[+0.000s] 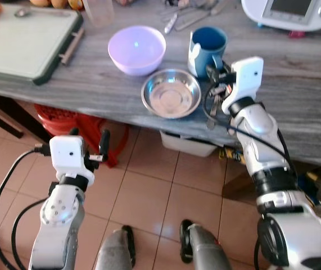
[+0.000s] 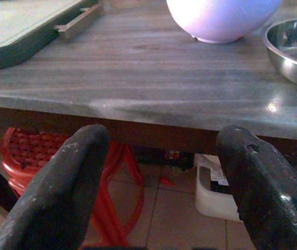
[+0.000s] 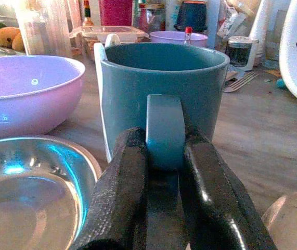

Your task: Setting the table

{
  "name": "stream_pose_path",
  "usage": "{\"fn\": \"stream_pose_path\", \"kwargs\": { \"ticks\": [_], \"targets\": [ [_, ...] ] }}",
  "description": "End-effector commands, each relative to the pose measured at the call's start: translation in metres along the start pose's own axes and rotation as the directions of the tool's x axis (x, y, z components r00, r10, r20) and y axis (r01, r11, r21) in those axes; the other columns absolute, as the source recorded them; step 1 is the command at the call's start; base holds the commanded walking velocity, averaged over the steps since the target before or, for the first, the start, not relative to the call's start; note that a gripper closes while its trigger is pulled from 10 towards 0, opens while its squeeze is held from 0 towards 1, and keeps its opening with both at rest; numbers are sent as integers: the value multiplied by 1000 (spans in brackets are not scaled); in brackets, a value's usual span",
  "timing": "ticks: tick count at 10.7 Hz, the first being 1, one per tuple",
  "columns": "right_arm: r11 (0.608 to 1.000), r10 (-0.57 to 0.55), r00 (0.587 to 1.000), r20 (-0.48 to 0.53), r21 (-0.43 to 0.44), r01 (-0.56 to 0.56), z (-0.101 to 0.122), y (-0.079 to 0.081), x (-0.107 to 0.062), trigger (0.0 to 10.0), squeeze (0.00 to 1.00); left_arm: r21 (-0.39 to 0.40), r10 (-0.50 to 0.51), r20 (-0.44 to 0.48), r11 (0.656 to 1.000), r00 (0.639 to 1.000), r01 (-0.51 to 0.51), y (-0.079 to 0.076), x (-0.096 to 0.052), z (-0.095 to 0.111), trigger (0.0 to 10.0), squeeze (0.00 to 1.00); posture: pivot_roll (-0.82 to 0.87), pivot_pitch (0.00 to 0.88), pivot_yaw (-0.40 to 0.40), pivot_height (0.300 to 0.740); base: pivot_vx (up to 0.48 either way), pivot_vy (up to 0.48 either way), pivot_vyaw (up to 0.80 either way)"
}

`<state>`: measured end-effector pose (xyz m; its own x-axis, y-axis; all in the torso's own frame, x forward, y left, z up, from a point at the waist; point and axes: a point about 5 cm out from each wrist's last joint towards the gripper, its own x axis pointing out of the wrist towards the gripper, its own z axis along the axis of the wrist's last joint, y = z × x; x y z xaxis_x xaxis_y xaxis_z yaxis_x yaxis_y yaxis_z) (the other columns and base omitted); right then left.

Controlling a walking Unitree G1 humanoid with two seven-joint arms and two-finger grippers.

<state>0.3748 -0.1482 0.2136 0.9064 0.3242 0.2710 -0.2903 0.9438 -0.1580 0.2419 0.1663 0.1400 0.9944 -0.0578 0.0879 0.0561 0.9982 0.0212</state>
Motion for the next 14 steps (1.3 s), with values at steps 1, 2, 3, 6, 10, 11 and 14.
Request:
{"fn": "stream_pose_path", "kwargs": {
  "ticks": [1, 2, 3, 6, 10, 11, 14],
  "targets": [
    [1000, 18, 1000, 18, -7, -18, 2, 0, 1, 10000, 0, 11, 0, -14, 1000, 1000, 0, 3, -5, 0, 10000, 0, 92, 321, 59, 740, 0, 0, 0],
    [1000, 25, 1000, 19, -11, -24, 2, 0, 0, 10000, 0, 11, 0, -17, 1000, 1000, 0, 4, -5, 0, 10000, 0, 92, 320, 60, 740, 0, 0, 0],
    [999, 35, 999, 19, -16, -34, 0, -1, -1, 10000, 0, 13, 0, -22, 1000, 1000, 0, 4, -6, -1, 10000, 0, 92, 320, 61, 740, 0, 0, 0],
    [996, 77, 997, 8, -34, -77, -3, -3, 1, 10000, 0, 8, 0, -30, 1000, 1000, 0, 2, -6, -1, 10000, 0, 82, 321, 51, 740, 0, 0, 0],
    [995, 80, 997, -8, -58, -80, -6, -13, 4, 10000, 0, -2, -1, -33, 1000, 999, 0, -2, -5, -1, 10000, 0, 83, 321, 49, 740, 0, 0, 0],
    [995, 82, 997, -8, -56, -82, -6, -14, 5, 10000, 1000, 2, 3, -31, 1000, 1000, -3, 0, -4, -1, 10000, 0, 85, 319, 48, 740, 0, 0, 0],
    [994, 95, 995, 11, -56, -94, -5, -15, 7, 10000, 1000, 3, 8, -30, 1000, 1000, -8, -2, -2, -1, 10000, 0, 82, 311, 43, 740, 0, 0, 0]
  ]
}}
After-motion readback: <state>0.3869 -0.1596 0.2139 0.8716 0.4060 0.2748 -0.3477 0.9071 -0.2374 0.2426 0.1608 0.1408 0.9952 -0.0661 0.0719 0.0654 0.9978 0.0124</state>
